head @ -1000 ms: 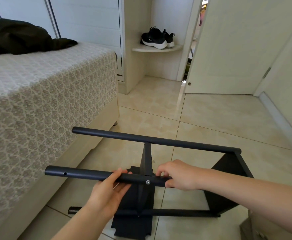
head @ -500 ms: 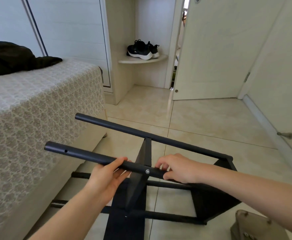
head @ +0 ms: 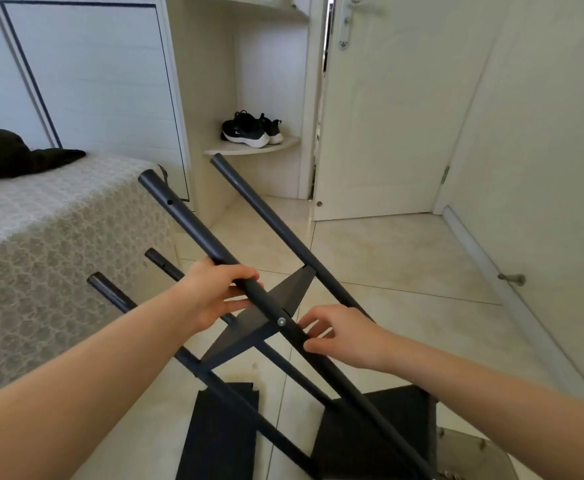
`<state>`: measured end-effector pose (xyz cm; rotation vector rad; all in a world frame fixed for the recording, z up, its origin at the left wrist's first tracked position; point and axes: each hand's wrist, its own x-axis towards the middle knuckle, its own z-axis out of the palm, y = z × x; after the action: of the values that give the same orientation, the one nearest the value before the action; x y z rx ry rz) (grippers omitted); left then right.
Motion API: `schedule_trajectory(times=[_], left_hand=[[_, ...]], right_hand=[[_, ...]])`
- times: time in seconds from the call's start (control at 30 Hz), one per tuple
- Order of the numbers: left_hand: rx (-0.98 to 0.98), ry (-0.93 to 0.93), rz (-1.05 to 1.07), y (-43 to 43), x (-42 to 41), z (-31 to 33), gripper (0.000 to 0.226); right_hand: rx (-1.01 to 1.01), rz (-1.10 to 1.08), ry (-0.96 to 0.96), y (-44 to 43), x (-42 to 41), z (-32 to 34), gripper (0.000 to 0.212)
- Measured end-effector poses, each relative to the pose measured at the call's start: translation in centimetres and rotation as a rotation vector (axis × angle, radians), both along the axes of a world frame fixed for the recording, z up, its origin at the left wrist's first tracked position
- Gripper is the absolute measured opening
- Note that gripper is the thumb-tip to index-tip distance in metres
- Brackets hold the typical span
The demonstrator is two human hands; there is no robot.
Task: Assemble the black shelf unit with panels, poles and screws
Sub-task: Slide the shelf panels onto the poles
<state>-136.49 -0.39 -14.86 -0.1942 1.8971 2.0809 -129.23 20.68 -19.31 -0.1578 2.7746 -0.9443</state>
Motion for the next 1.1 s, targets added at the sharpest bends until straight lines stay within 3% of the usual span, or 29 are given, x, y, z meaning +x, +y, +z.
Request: schedule_trajectory(times=[0.17,0.3,0.4,0.53,0.8,1.1], left_hand=[[-0.065,0.031,-0.145,3.2,1.4,1.9,0.037],[-0.091,0.072,-0.259,5.7,3.5,2.9,0.037],[-0.107,0.104,-0.362,7.0,5.4,3.5,0.035],[-0.148,0.183,-0.482,7.5,7.5,3.5,0.035],[-0.237,0.303,-0.665,6.2,8.1,3.0,0.039],[-0.339,0.424,-0.661,5.6,6.8,3.3,0.037]], right_hand=[[-0.049,-0.325,0.138,5.0,2.8,2.0,0.024],[-0.182,-0.595,0.171,8.4,5.5,3.0,0.03],[-0.246,-0.678,0.18,9.6,7.3,3.2,0.041],[-0.227,-0.687,0.171,10.1,9.1,2.9,0.054],[-0.3,-0.588,0.162,10.4,10.6,2.7,0.053],[-0.371,-0.563,0.142,9.8,11.0,3.1,0.049]])
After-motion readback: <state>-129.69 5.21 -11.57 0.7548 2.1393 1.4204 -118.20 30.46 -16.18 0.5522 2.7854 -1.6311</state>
